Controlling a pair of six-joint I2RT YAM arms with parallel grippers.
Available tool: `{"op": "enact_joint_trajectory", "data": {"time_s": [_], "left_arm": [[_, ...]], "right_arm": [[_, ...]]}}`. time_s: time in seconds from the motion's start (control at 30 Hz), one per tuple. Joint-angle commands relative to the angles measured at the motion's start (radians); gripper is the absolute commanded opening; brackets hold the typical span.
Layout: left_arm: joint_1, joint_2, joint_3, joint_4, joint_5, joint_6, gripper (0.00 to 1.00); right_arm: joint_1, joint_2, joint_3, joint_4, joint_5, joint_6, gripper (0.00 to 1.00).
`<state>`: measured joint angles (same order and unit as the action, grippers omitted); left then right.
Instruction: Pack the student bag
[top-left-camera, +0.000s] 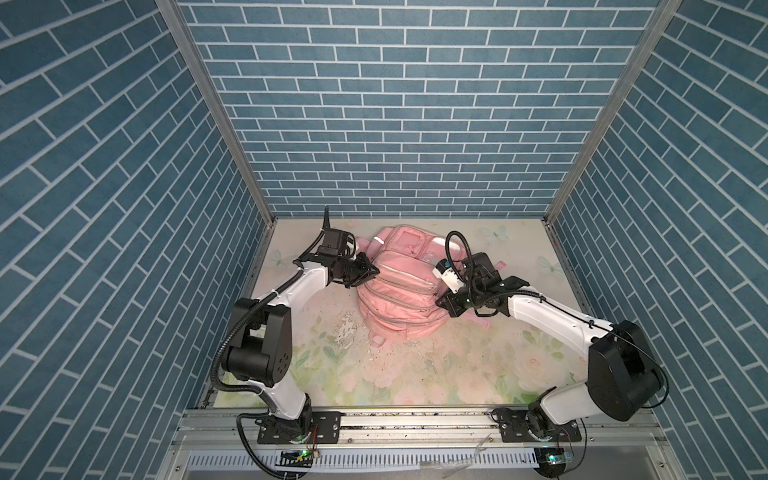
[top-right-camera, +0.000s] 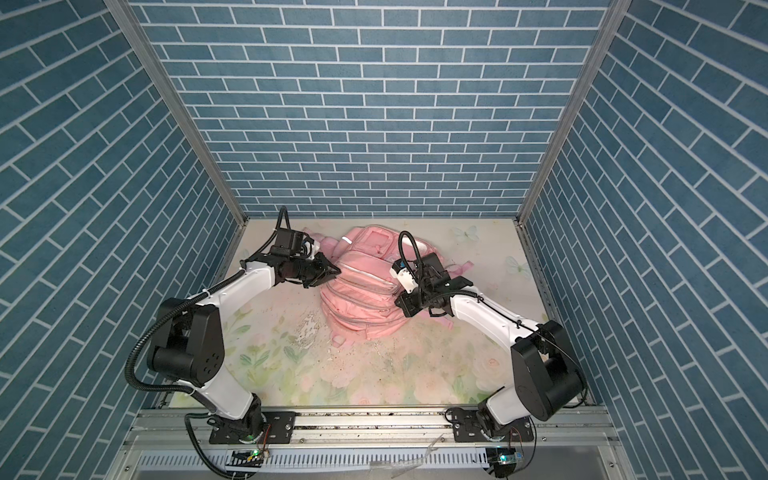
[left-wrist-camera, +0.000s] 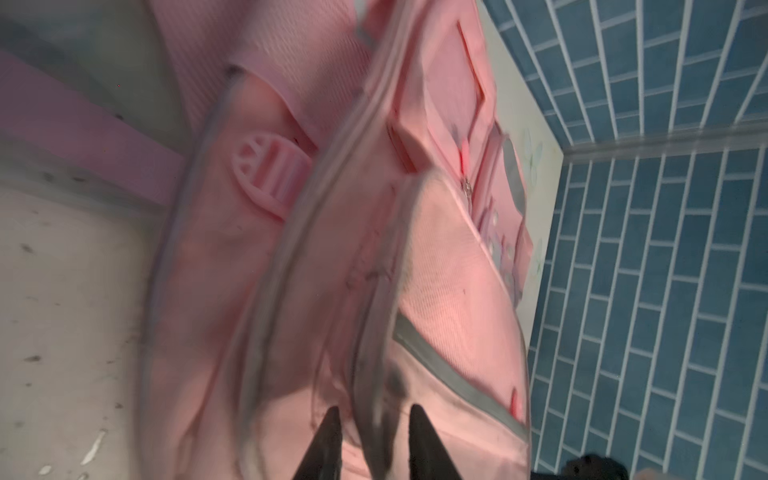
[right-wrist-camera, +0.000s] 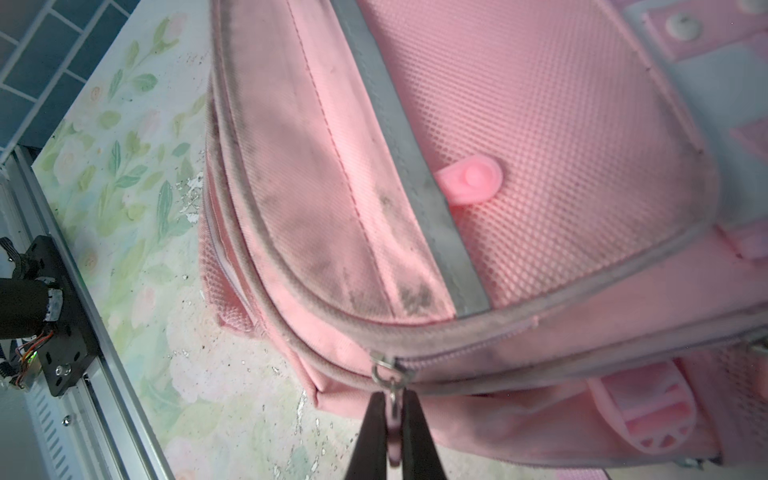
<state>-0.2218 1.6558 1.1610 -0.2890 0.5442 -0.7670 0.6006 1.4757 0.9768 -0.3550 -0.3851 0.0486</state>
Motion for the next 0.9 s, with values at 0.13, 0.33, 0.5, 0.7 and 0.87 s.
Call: {"op": "enact_joint_trajectory", "data": {"time_s": [0.13,0.33,0.5,0.7,0.87], "left_arm": [[-0.209,-0.245,-0.291,0.311,-0.19,-0.378,0.61],[-0.381,-0.212,-0.345,0.508,-0.305,-0.577,0.62],[-0.437,-0.115,-0.296,0.536,-0.324,-0.6,0.59],[-0.428,-0.137,-0.356,0.56,-0.324,-0.603,0.0],[-0.412,-0.196,-0.37,0.482,-0.336,-0.559,0.0]], "right_arm": [[0.008,-0.019,-0.052,-0.01,0.013,0.051,0.0],[0.011,-0.031,-0.073,-0.001,0.017,0.045,0.0],[0.011,-0.043,-0.088,0.014,0.023,0.046,0.0],[-0.019,-0.051,-0.104,0.009,0.068,0.039,0.0],[-0.129,-0.059,-0.121,0.009,0.066,0.011,0.0]]}}
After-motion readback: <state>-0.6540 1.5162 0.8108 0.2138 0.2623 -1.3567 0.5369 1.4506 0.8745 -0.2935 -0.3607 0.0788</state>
